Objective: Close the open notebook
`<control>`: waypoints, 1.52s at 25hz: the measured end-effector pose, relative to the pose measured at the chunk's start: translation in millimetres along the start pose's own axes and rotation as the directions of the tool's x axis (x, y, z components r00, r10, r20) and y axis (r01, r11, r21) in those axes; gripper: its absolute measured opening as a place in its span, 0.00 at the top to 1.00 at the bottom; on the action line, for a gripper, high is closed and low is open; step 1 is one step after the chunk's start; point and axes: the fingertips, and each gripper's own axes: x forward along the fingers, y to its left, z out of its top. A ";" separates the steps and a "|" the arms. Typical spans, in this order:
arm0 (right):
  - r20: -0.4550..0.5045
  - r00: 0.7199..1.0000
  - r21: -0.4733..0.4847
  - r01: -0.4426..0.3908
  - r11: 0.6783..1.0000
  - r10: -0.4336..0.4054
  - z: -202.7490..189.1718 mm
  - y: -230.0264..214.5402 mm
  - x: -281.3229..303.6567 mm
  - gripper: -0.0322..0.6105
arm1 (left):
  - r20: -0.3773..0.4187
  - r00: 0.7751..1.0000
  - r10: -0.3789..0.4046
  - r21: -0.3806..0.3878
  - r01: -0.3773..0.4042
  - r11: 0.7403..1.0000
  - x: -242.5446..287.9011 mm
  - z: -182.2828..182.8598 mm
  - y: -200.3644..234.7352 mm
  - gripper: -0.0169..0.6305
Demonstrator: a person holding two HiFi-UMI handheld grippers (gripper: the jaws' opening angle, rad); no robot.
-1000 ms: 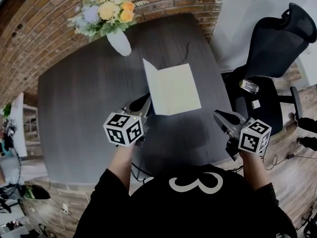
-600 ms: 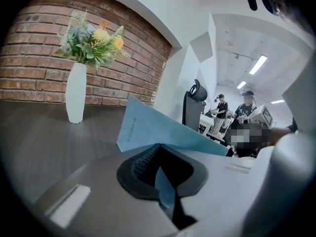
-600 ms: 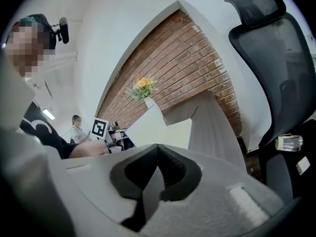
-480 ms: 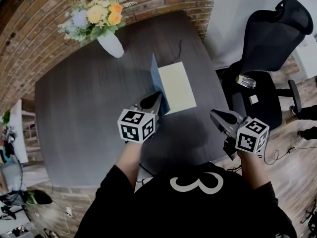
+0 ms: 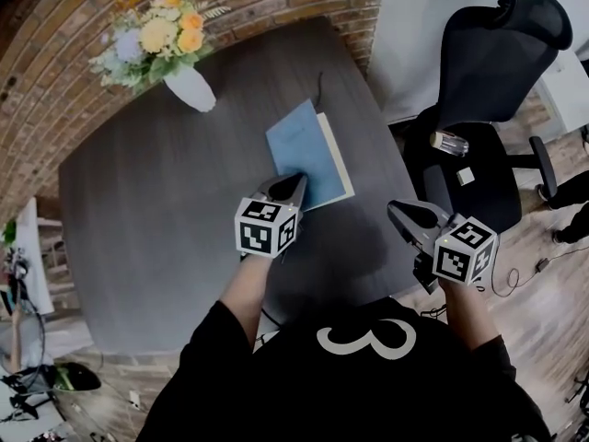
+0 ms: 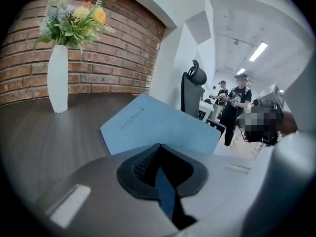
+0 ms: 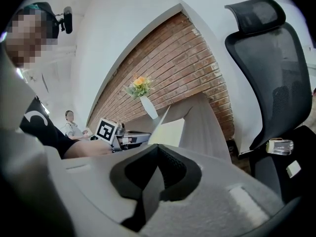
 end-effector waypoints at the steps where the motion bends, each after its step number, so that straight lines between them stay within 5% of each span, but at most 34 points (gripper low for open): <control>1: 0.001 1.000 0.003 0.003 1.000 -0.003 -0.5 -1.3 -0.9 0.95 | -0.008 1.000 -0.001 0.001 0.001 1.000 3.0 -1.6 -0.8 0.95; 22: -0.021 1.000 0.007 0.008 1.000 -0.008 -1.9 -14.1 0.3 0.95 | -0.189 0.981 0.034 0.062 -0.023 0.998 28.8 -25.1 -1.4 0.95; 38: -0.028 0.997 -0.098 -0.080 0.992 0.077 34.8 5.7 -15.5 0.95 | -0.156 0.985 0.077 -0.029 -0.082 0.996 6.9 -9.6 -6.9 0.95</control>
